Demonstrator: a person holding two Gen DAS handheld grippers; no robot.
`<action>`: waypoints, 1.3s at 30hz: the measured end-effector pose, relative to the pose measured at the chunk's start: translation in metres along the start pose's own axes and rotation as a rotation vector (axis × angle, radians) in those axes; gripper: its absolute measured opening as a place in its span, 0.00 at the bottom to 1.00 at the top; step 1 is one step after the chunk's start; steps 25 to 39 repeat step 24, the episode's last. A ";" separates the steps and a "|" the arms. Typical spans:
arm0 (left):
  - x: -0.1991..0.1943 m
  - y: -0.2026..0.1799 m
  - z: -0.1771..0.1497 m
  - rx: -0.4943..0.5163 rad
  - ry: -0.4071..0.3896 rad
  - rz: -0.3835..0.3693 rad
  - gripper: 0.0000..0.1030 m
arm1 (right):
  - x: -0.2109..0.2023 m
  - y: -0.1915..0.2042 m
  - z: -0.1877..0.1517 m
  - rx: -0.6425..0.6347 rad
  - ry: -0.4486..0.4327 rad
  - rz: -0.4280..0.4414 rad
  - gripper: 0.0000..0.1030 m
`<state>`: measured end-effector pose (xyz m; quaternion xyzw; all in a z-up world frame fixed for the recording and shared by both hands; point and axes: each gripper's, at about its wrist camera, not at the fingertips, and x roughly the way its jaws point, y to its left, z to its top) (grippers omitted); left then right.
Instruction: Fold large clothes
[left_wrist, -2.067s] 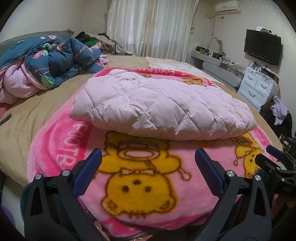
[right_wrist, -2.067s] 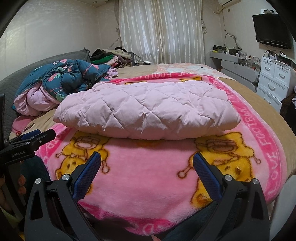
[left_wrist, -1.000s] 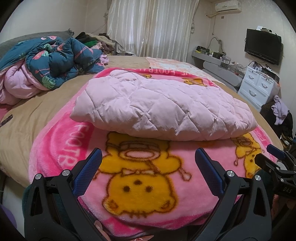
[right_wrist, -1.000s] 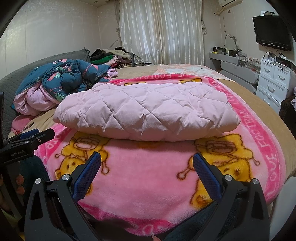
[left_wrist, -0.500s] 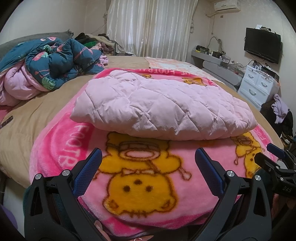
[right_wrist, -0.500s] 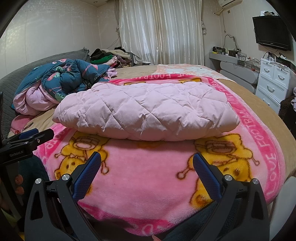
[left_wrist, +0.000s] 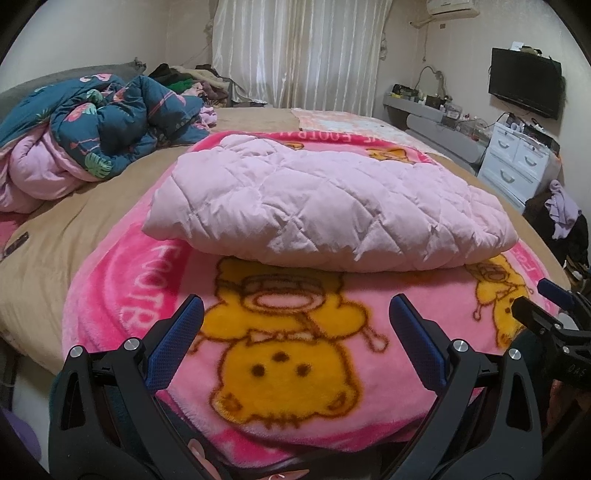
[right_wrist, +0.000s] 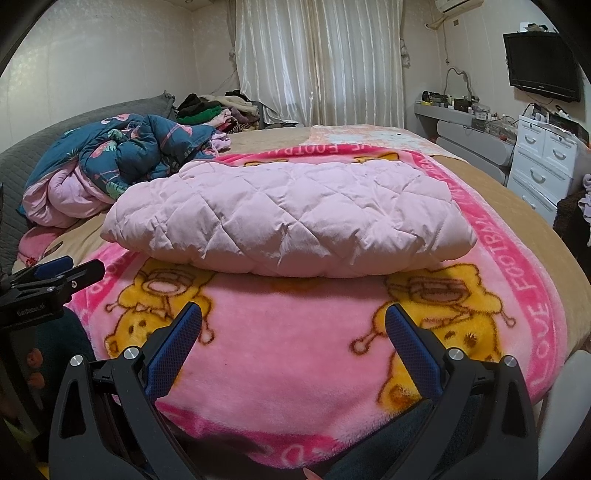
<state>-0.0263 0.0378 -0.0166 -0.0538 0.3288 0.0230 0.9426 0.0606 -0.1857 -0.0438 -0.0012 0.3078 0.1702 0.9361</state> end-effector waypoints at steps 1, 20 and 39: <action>0.001 0.000 0.000 0.000 0.005 -0.003 0.91 | 0.000 0.000 0.000 0.000 0.000 -0.002 0.96; 0.021 0.069 0.016 -0.152 0.050 0.108 0.91 | -0.038 -0.092 0.004 0.196 -0.086 -0.146 0.96; 0.030 0.165 0.047 -0.262 0.013 0.310 0.91 | -0.066 -0.237 -0.018 0.400 -0.090 -0.483 0.96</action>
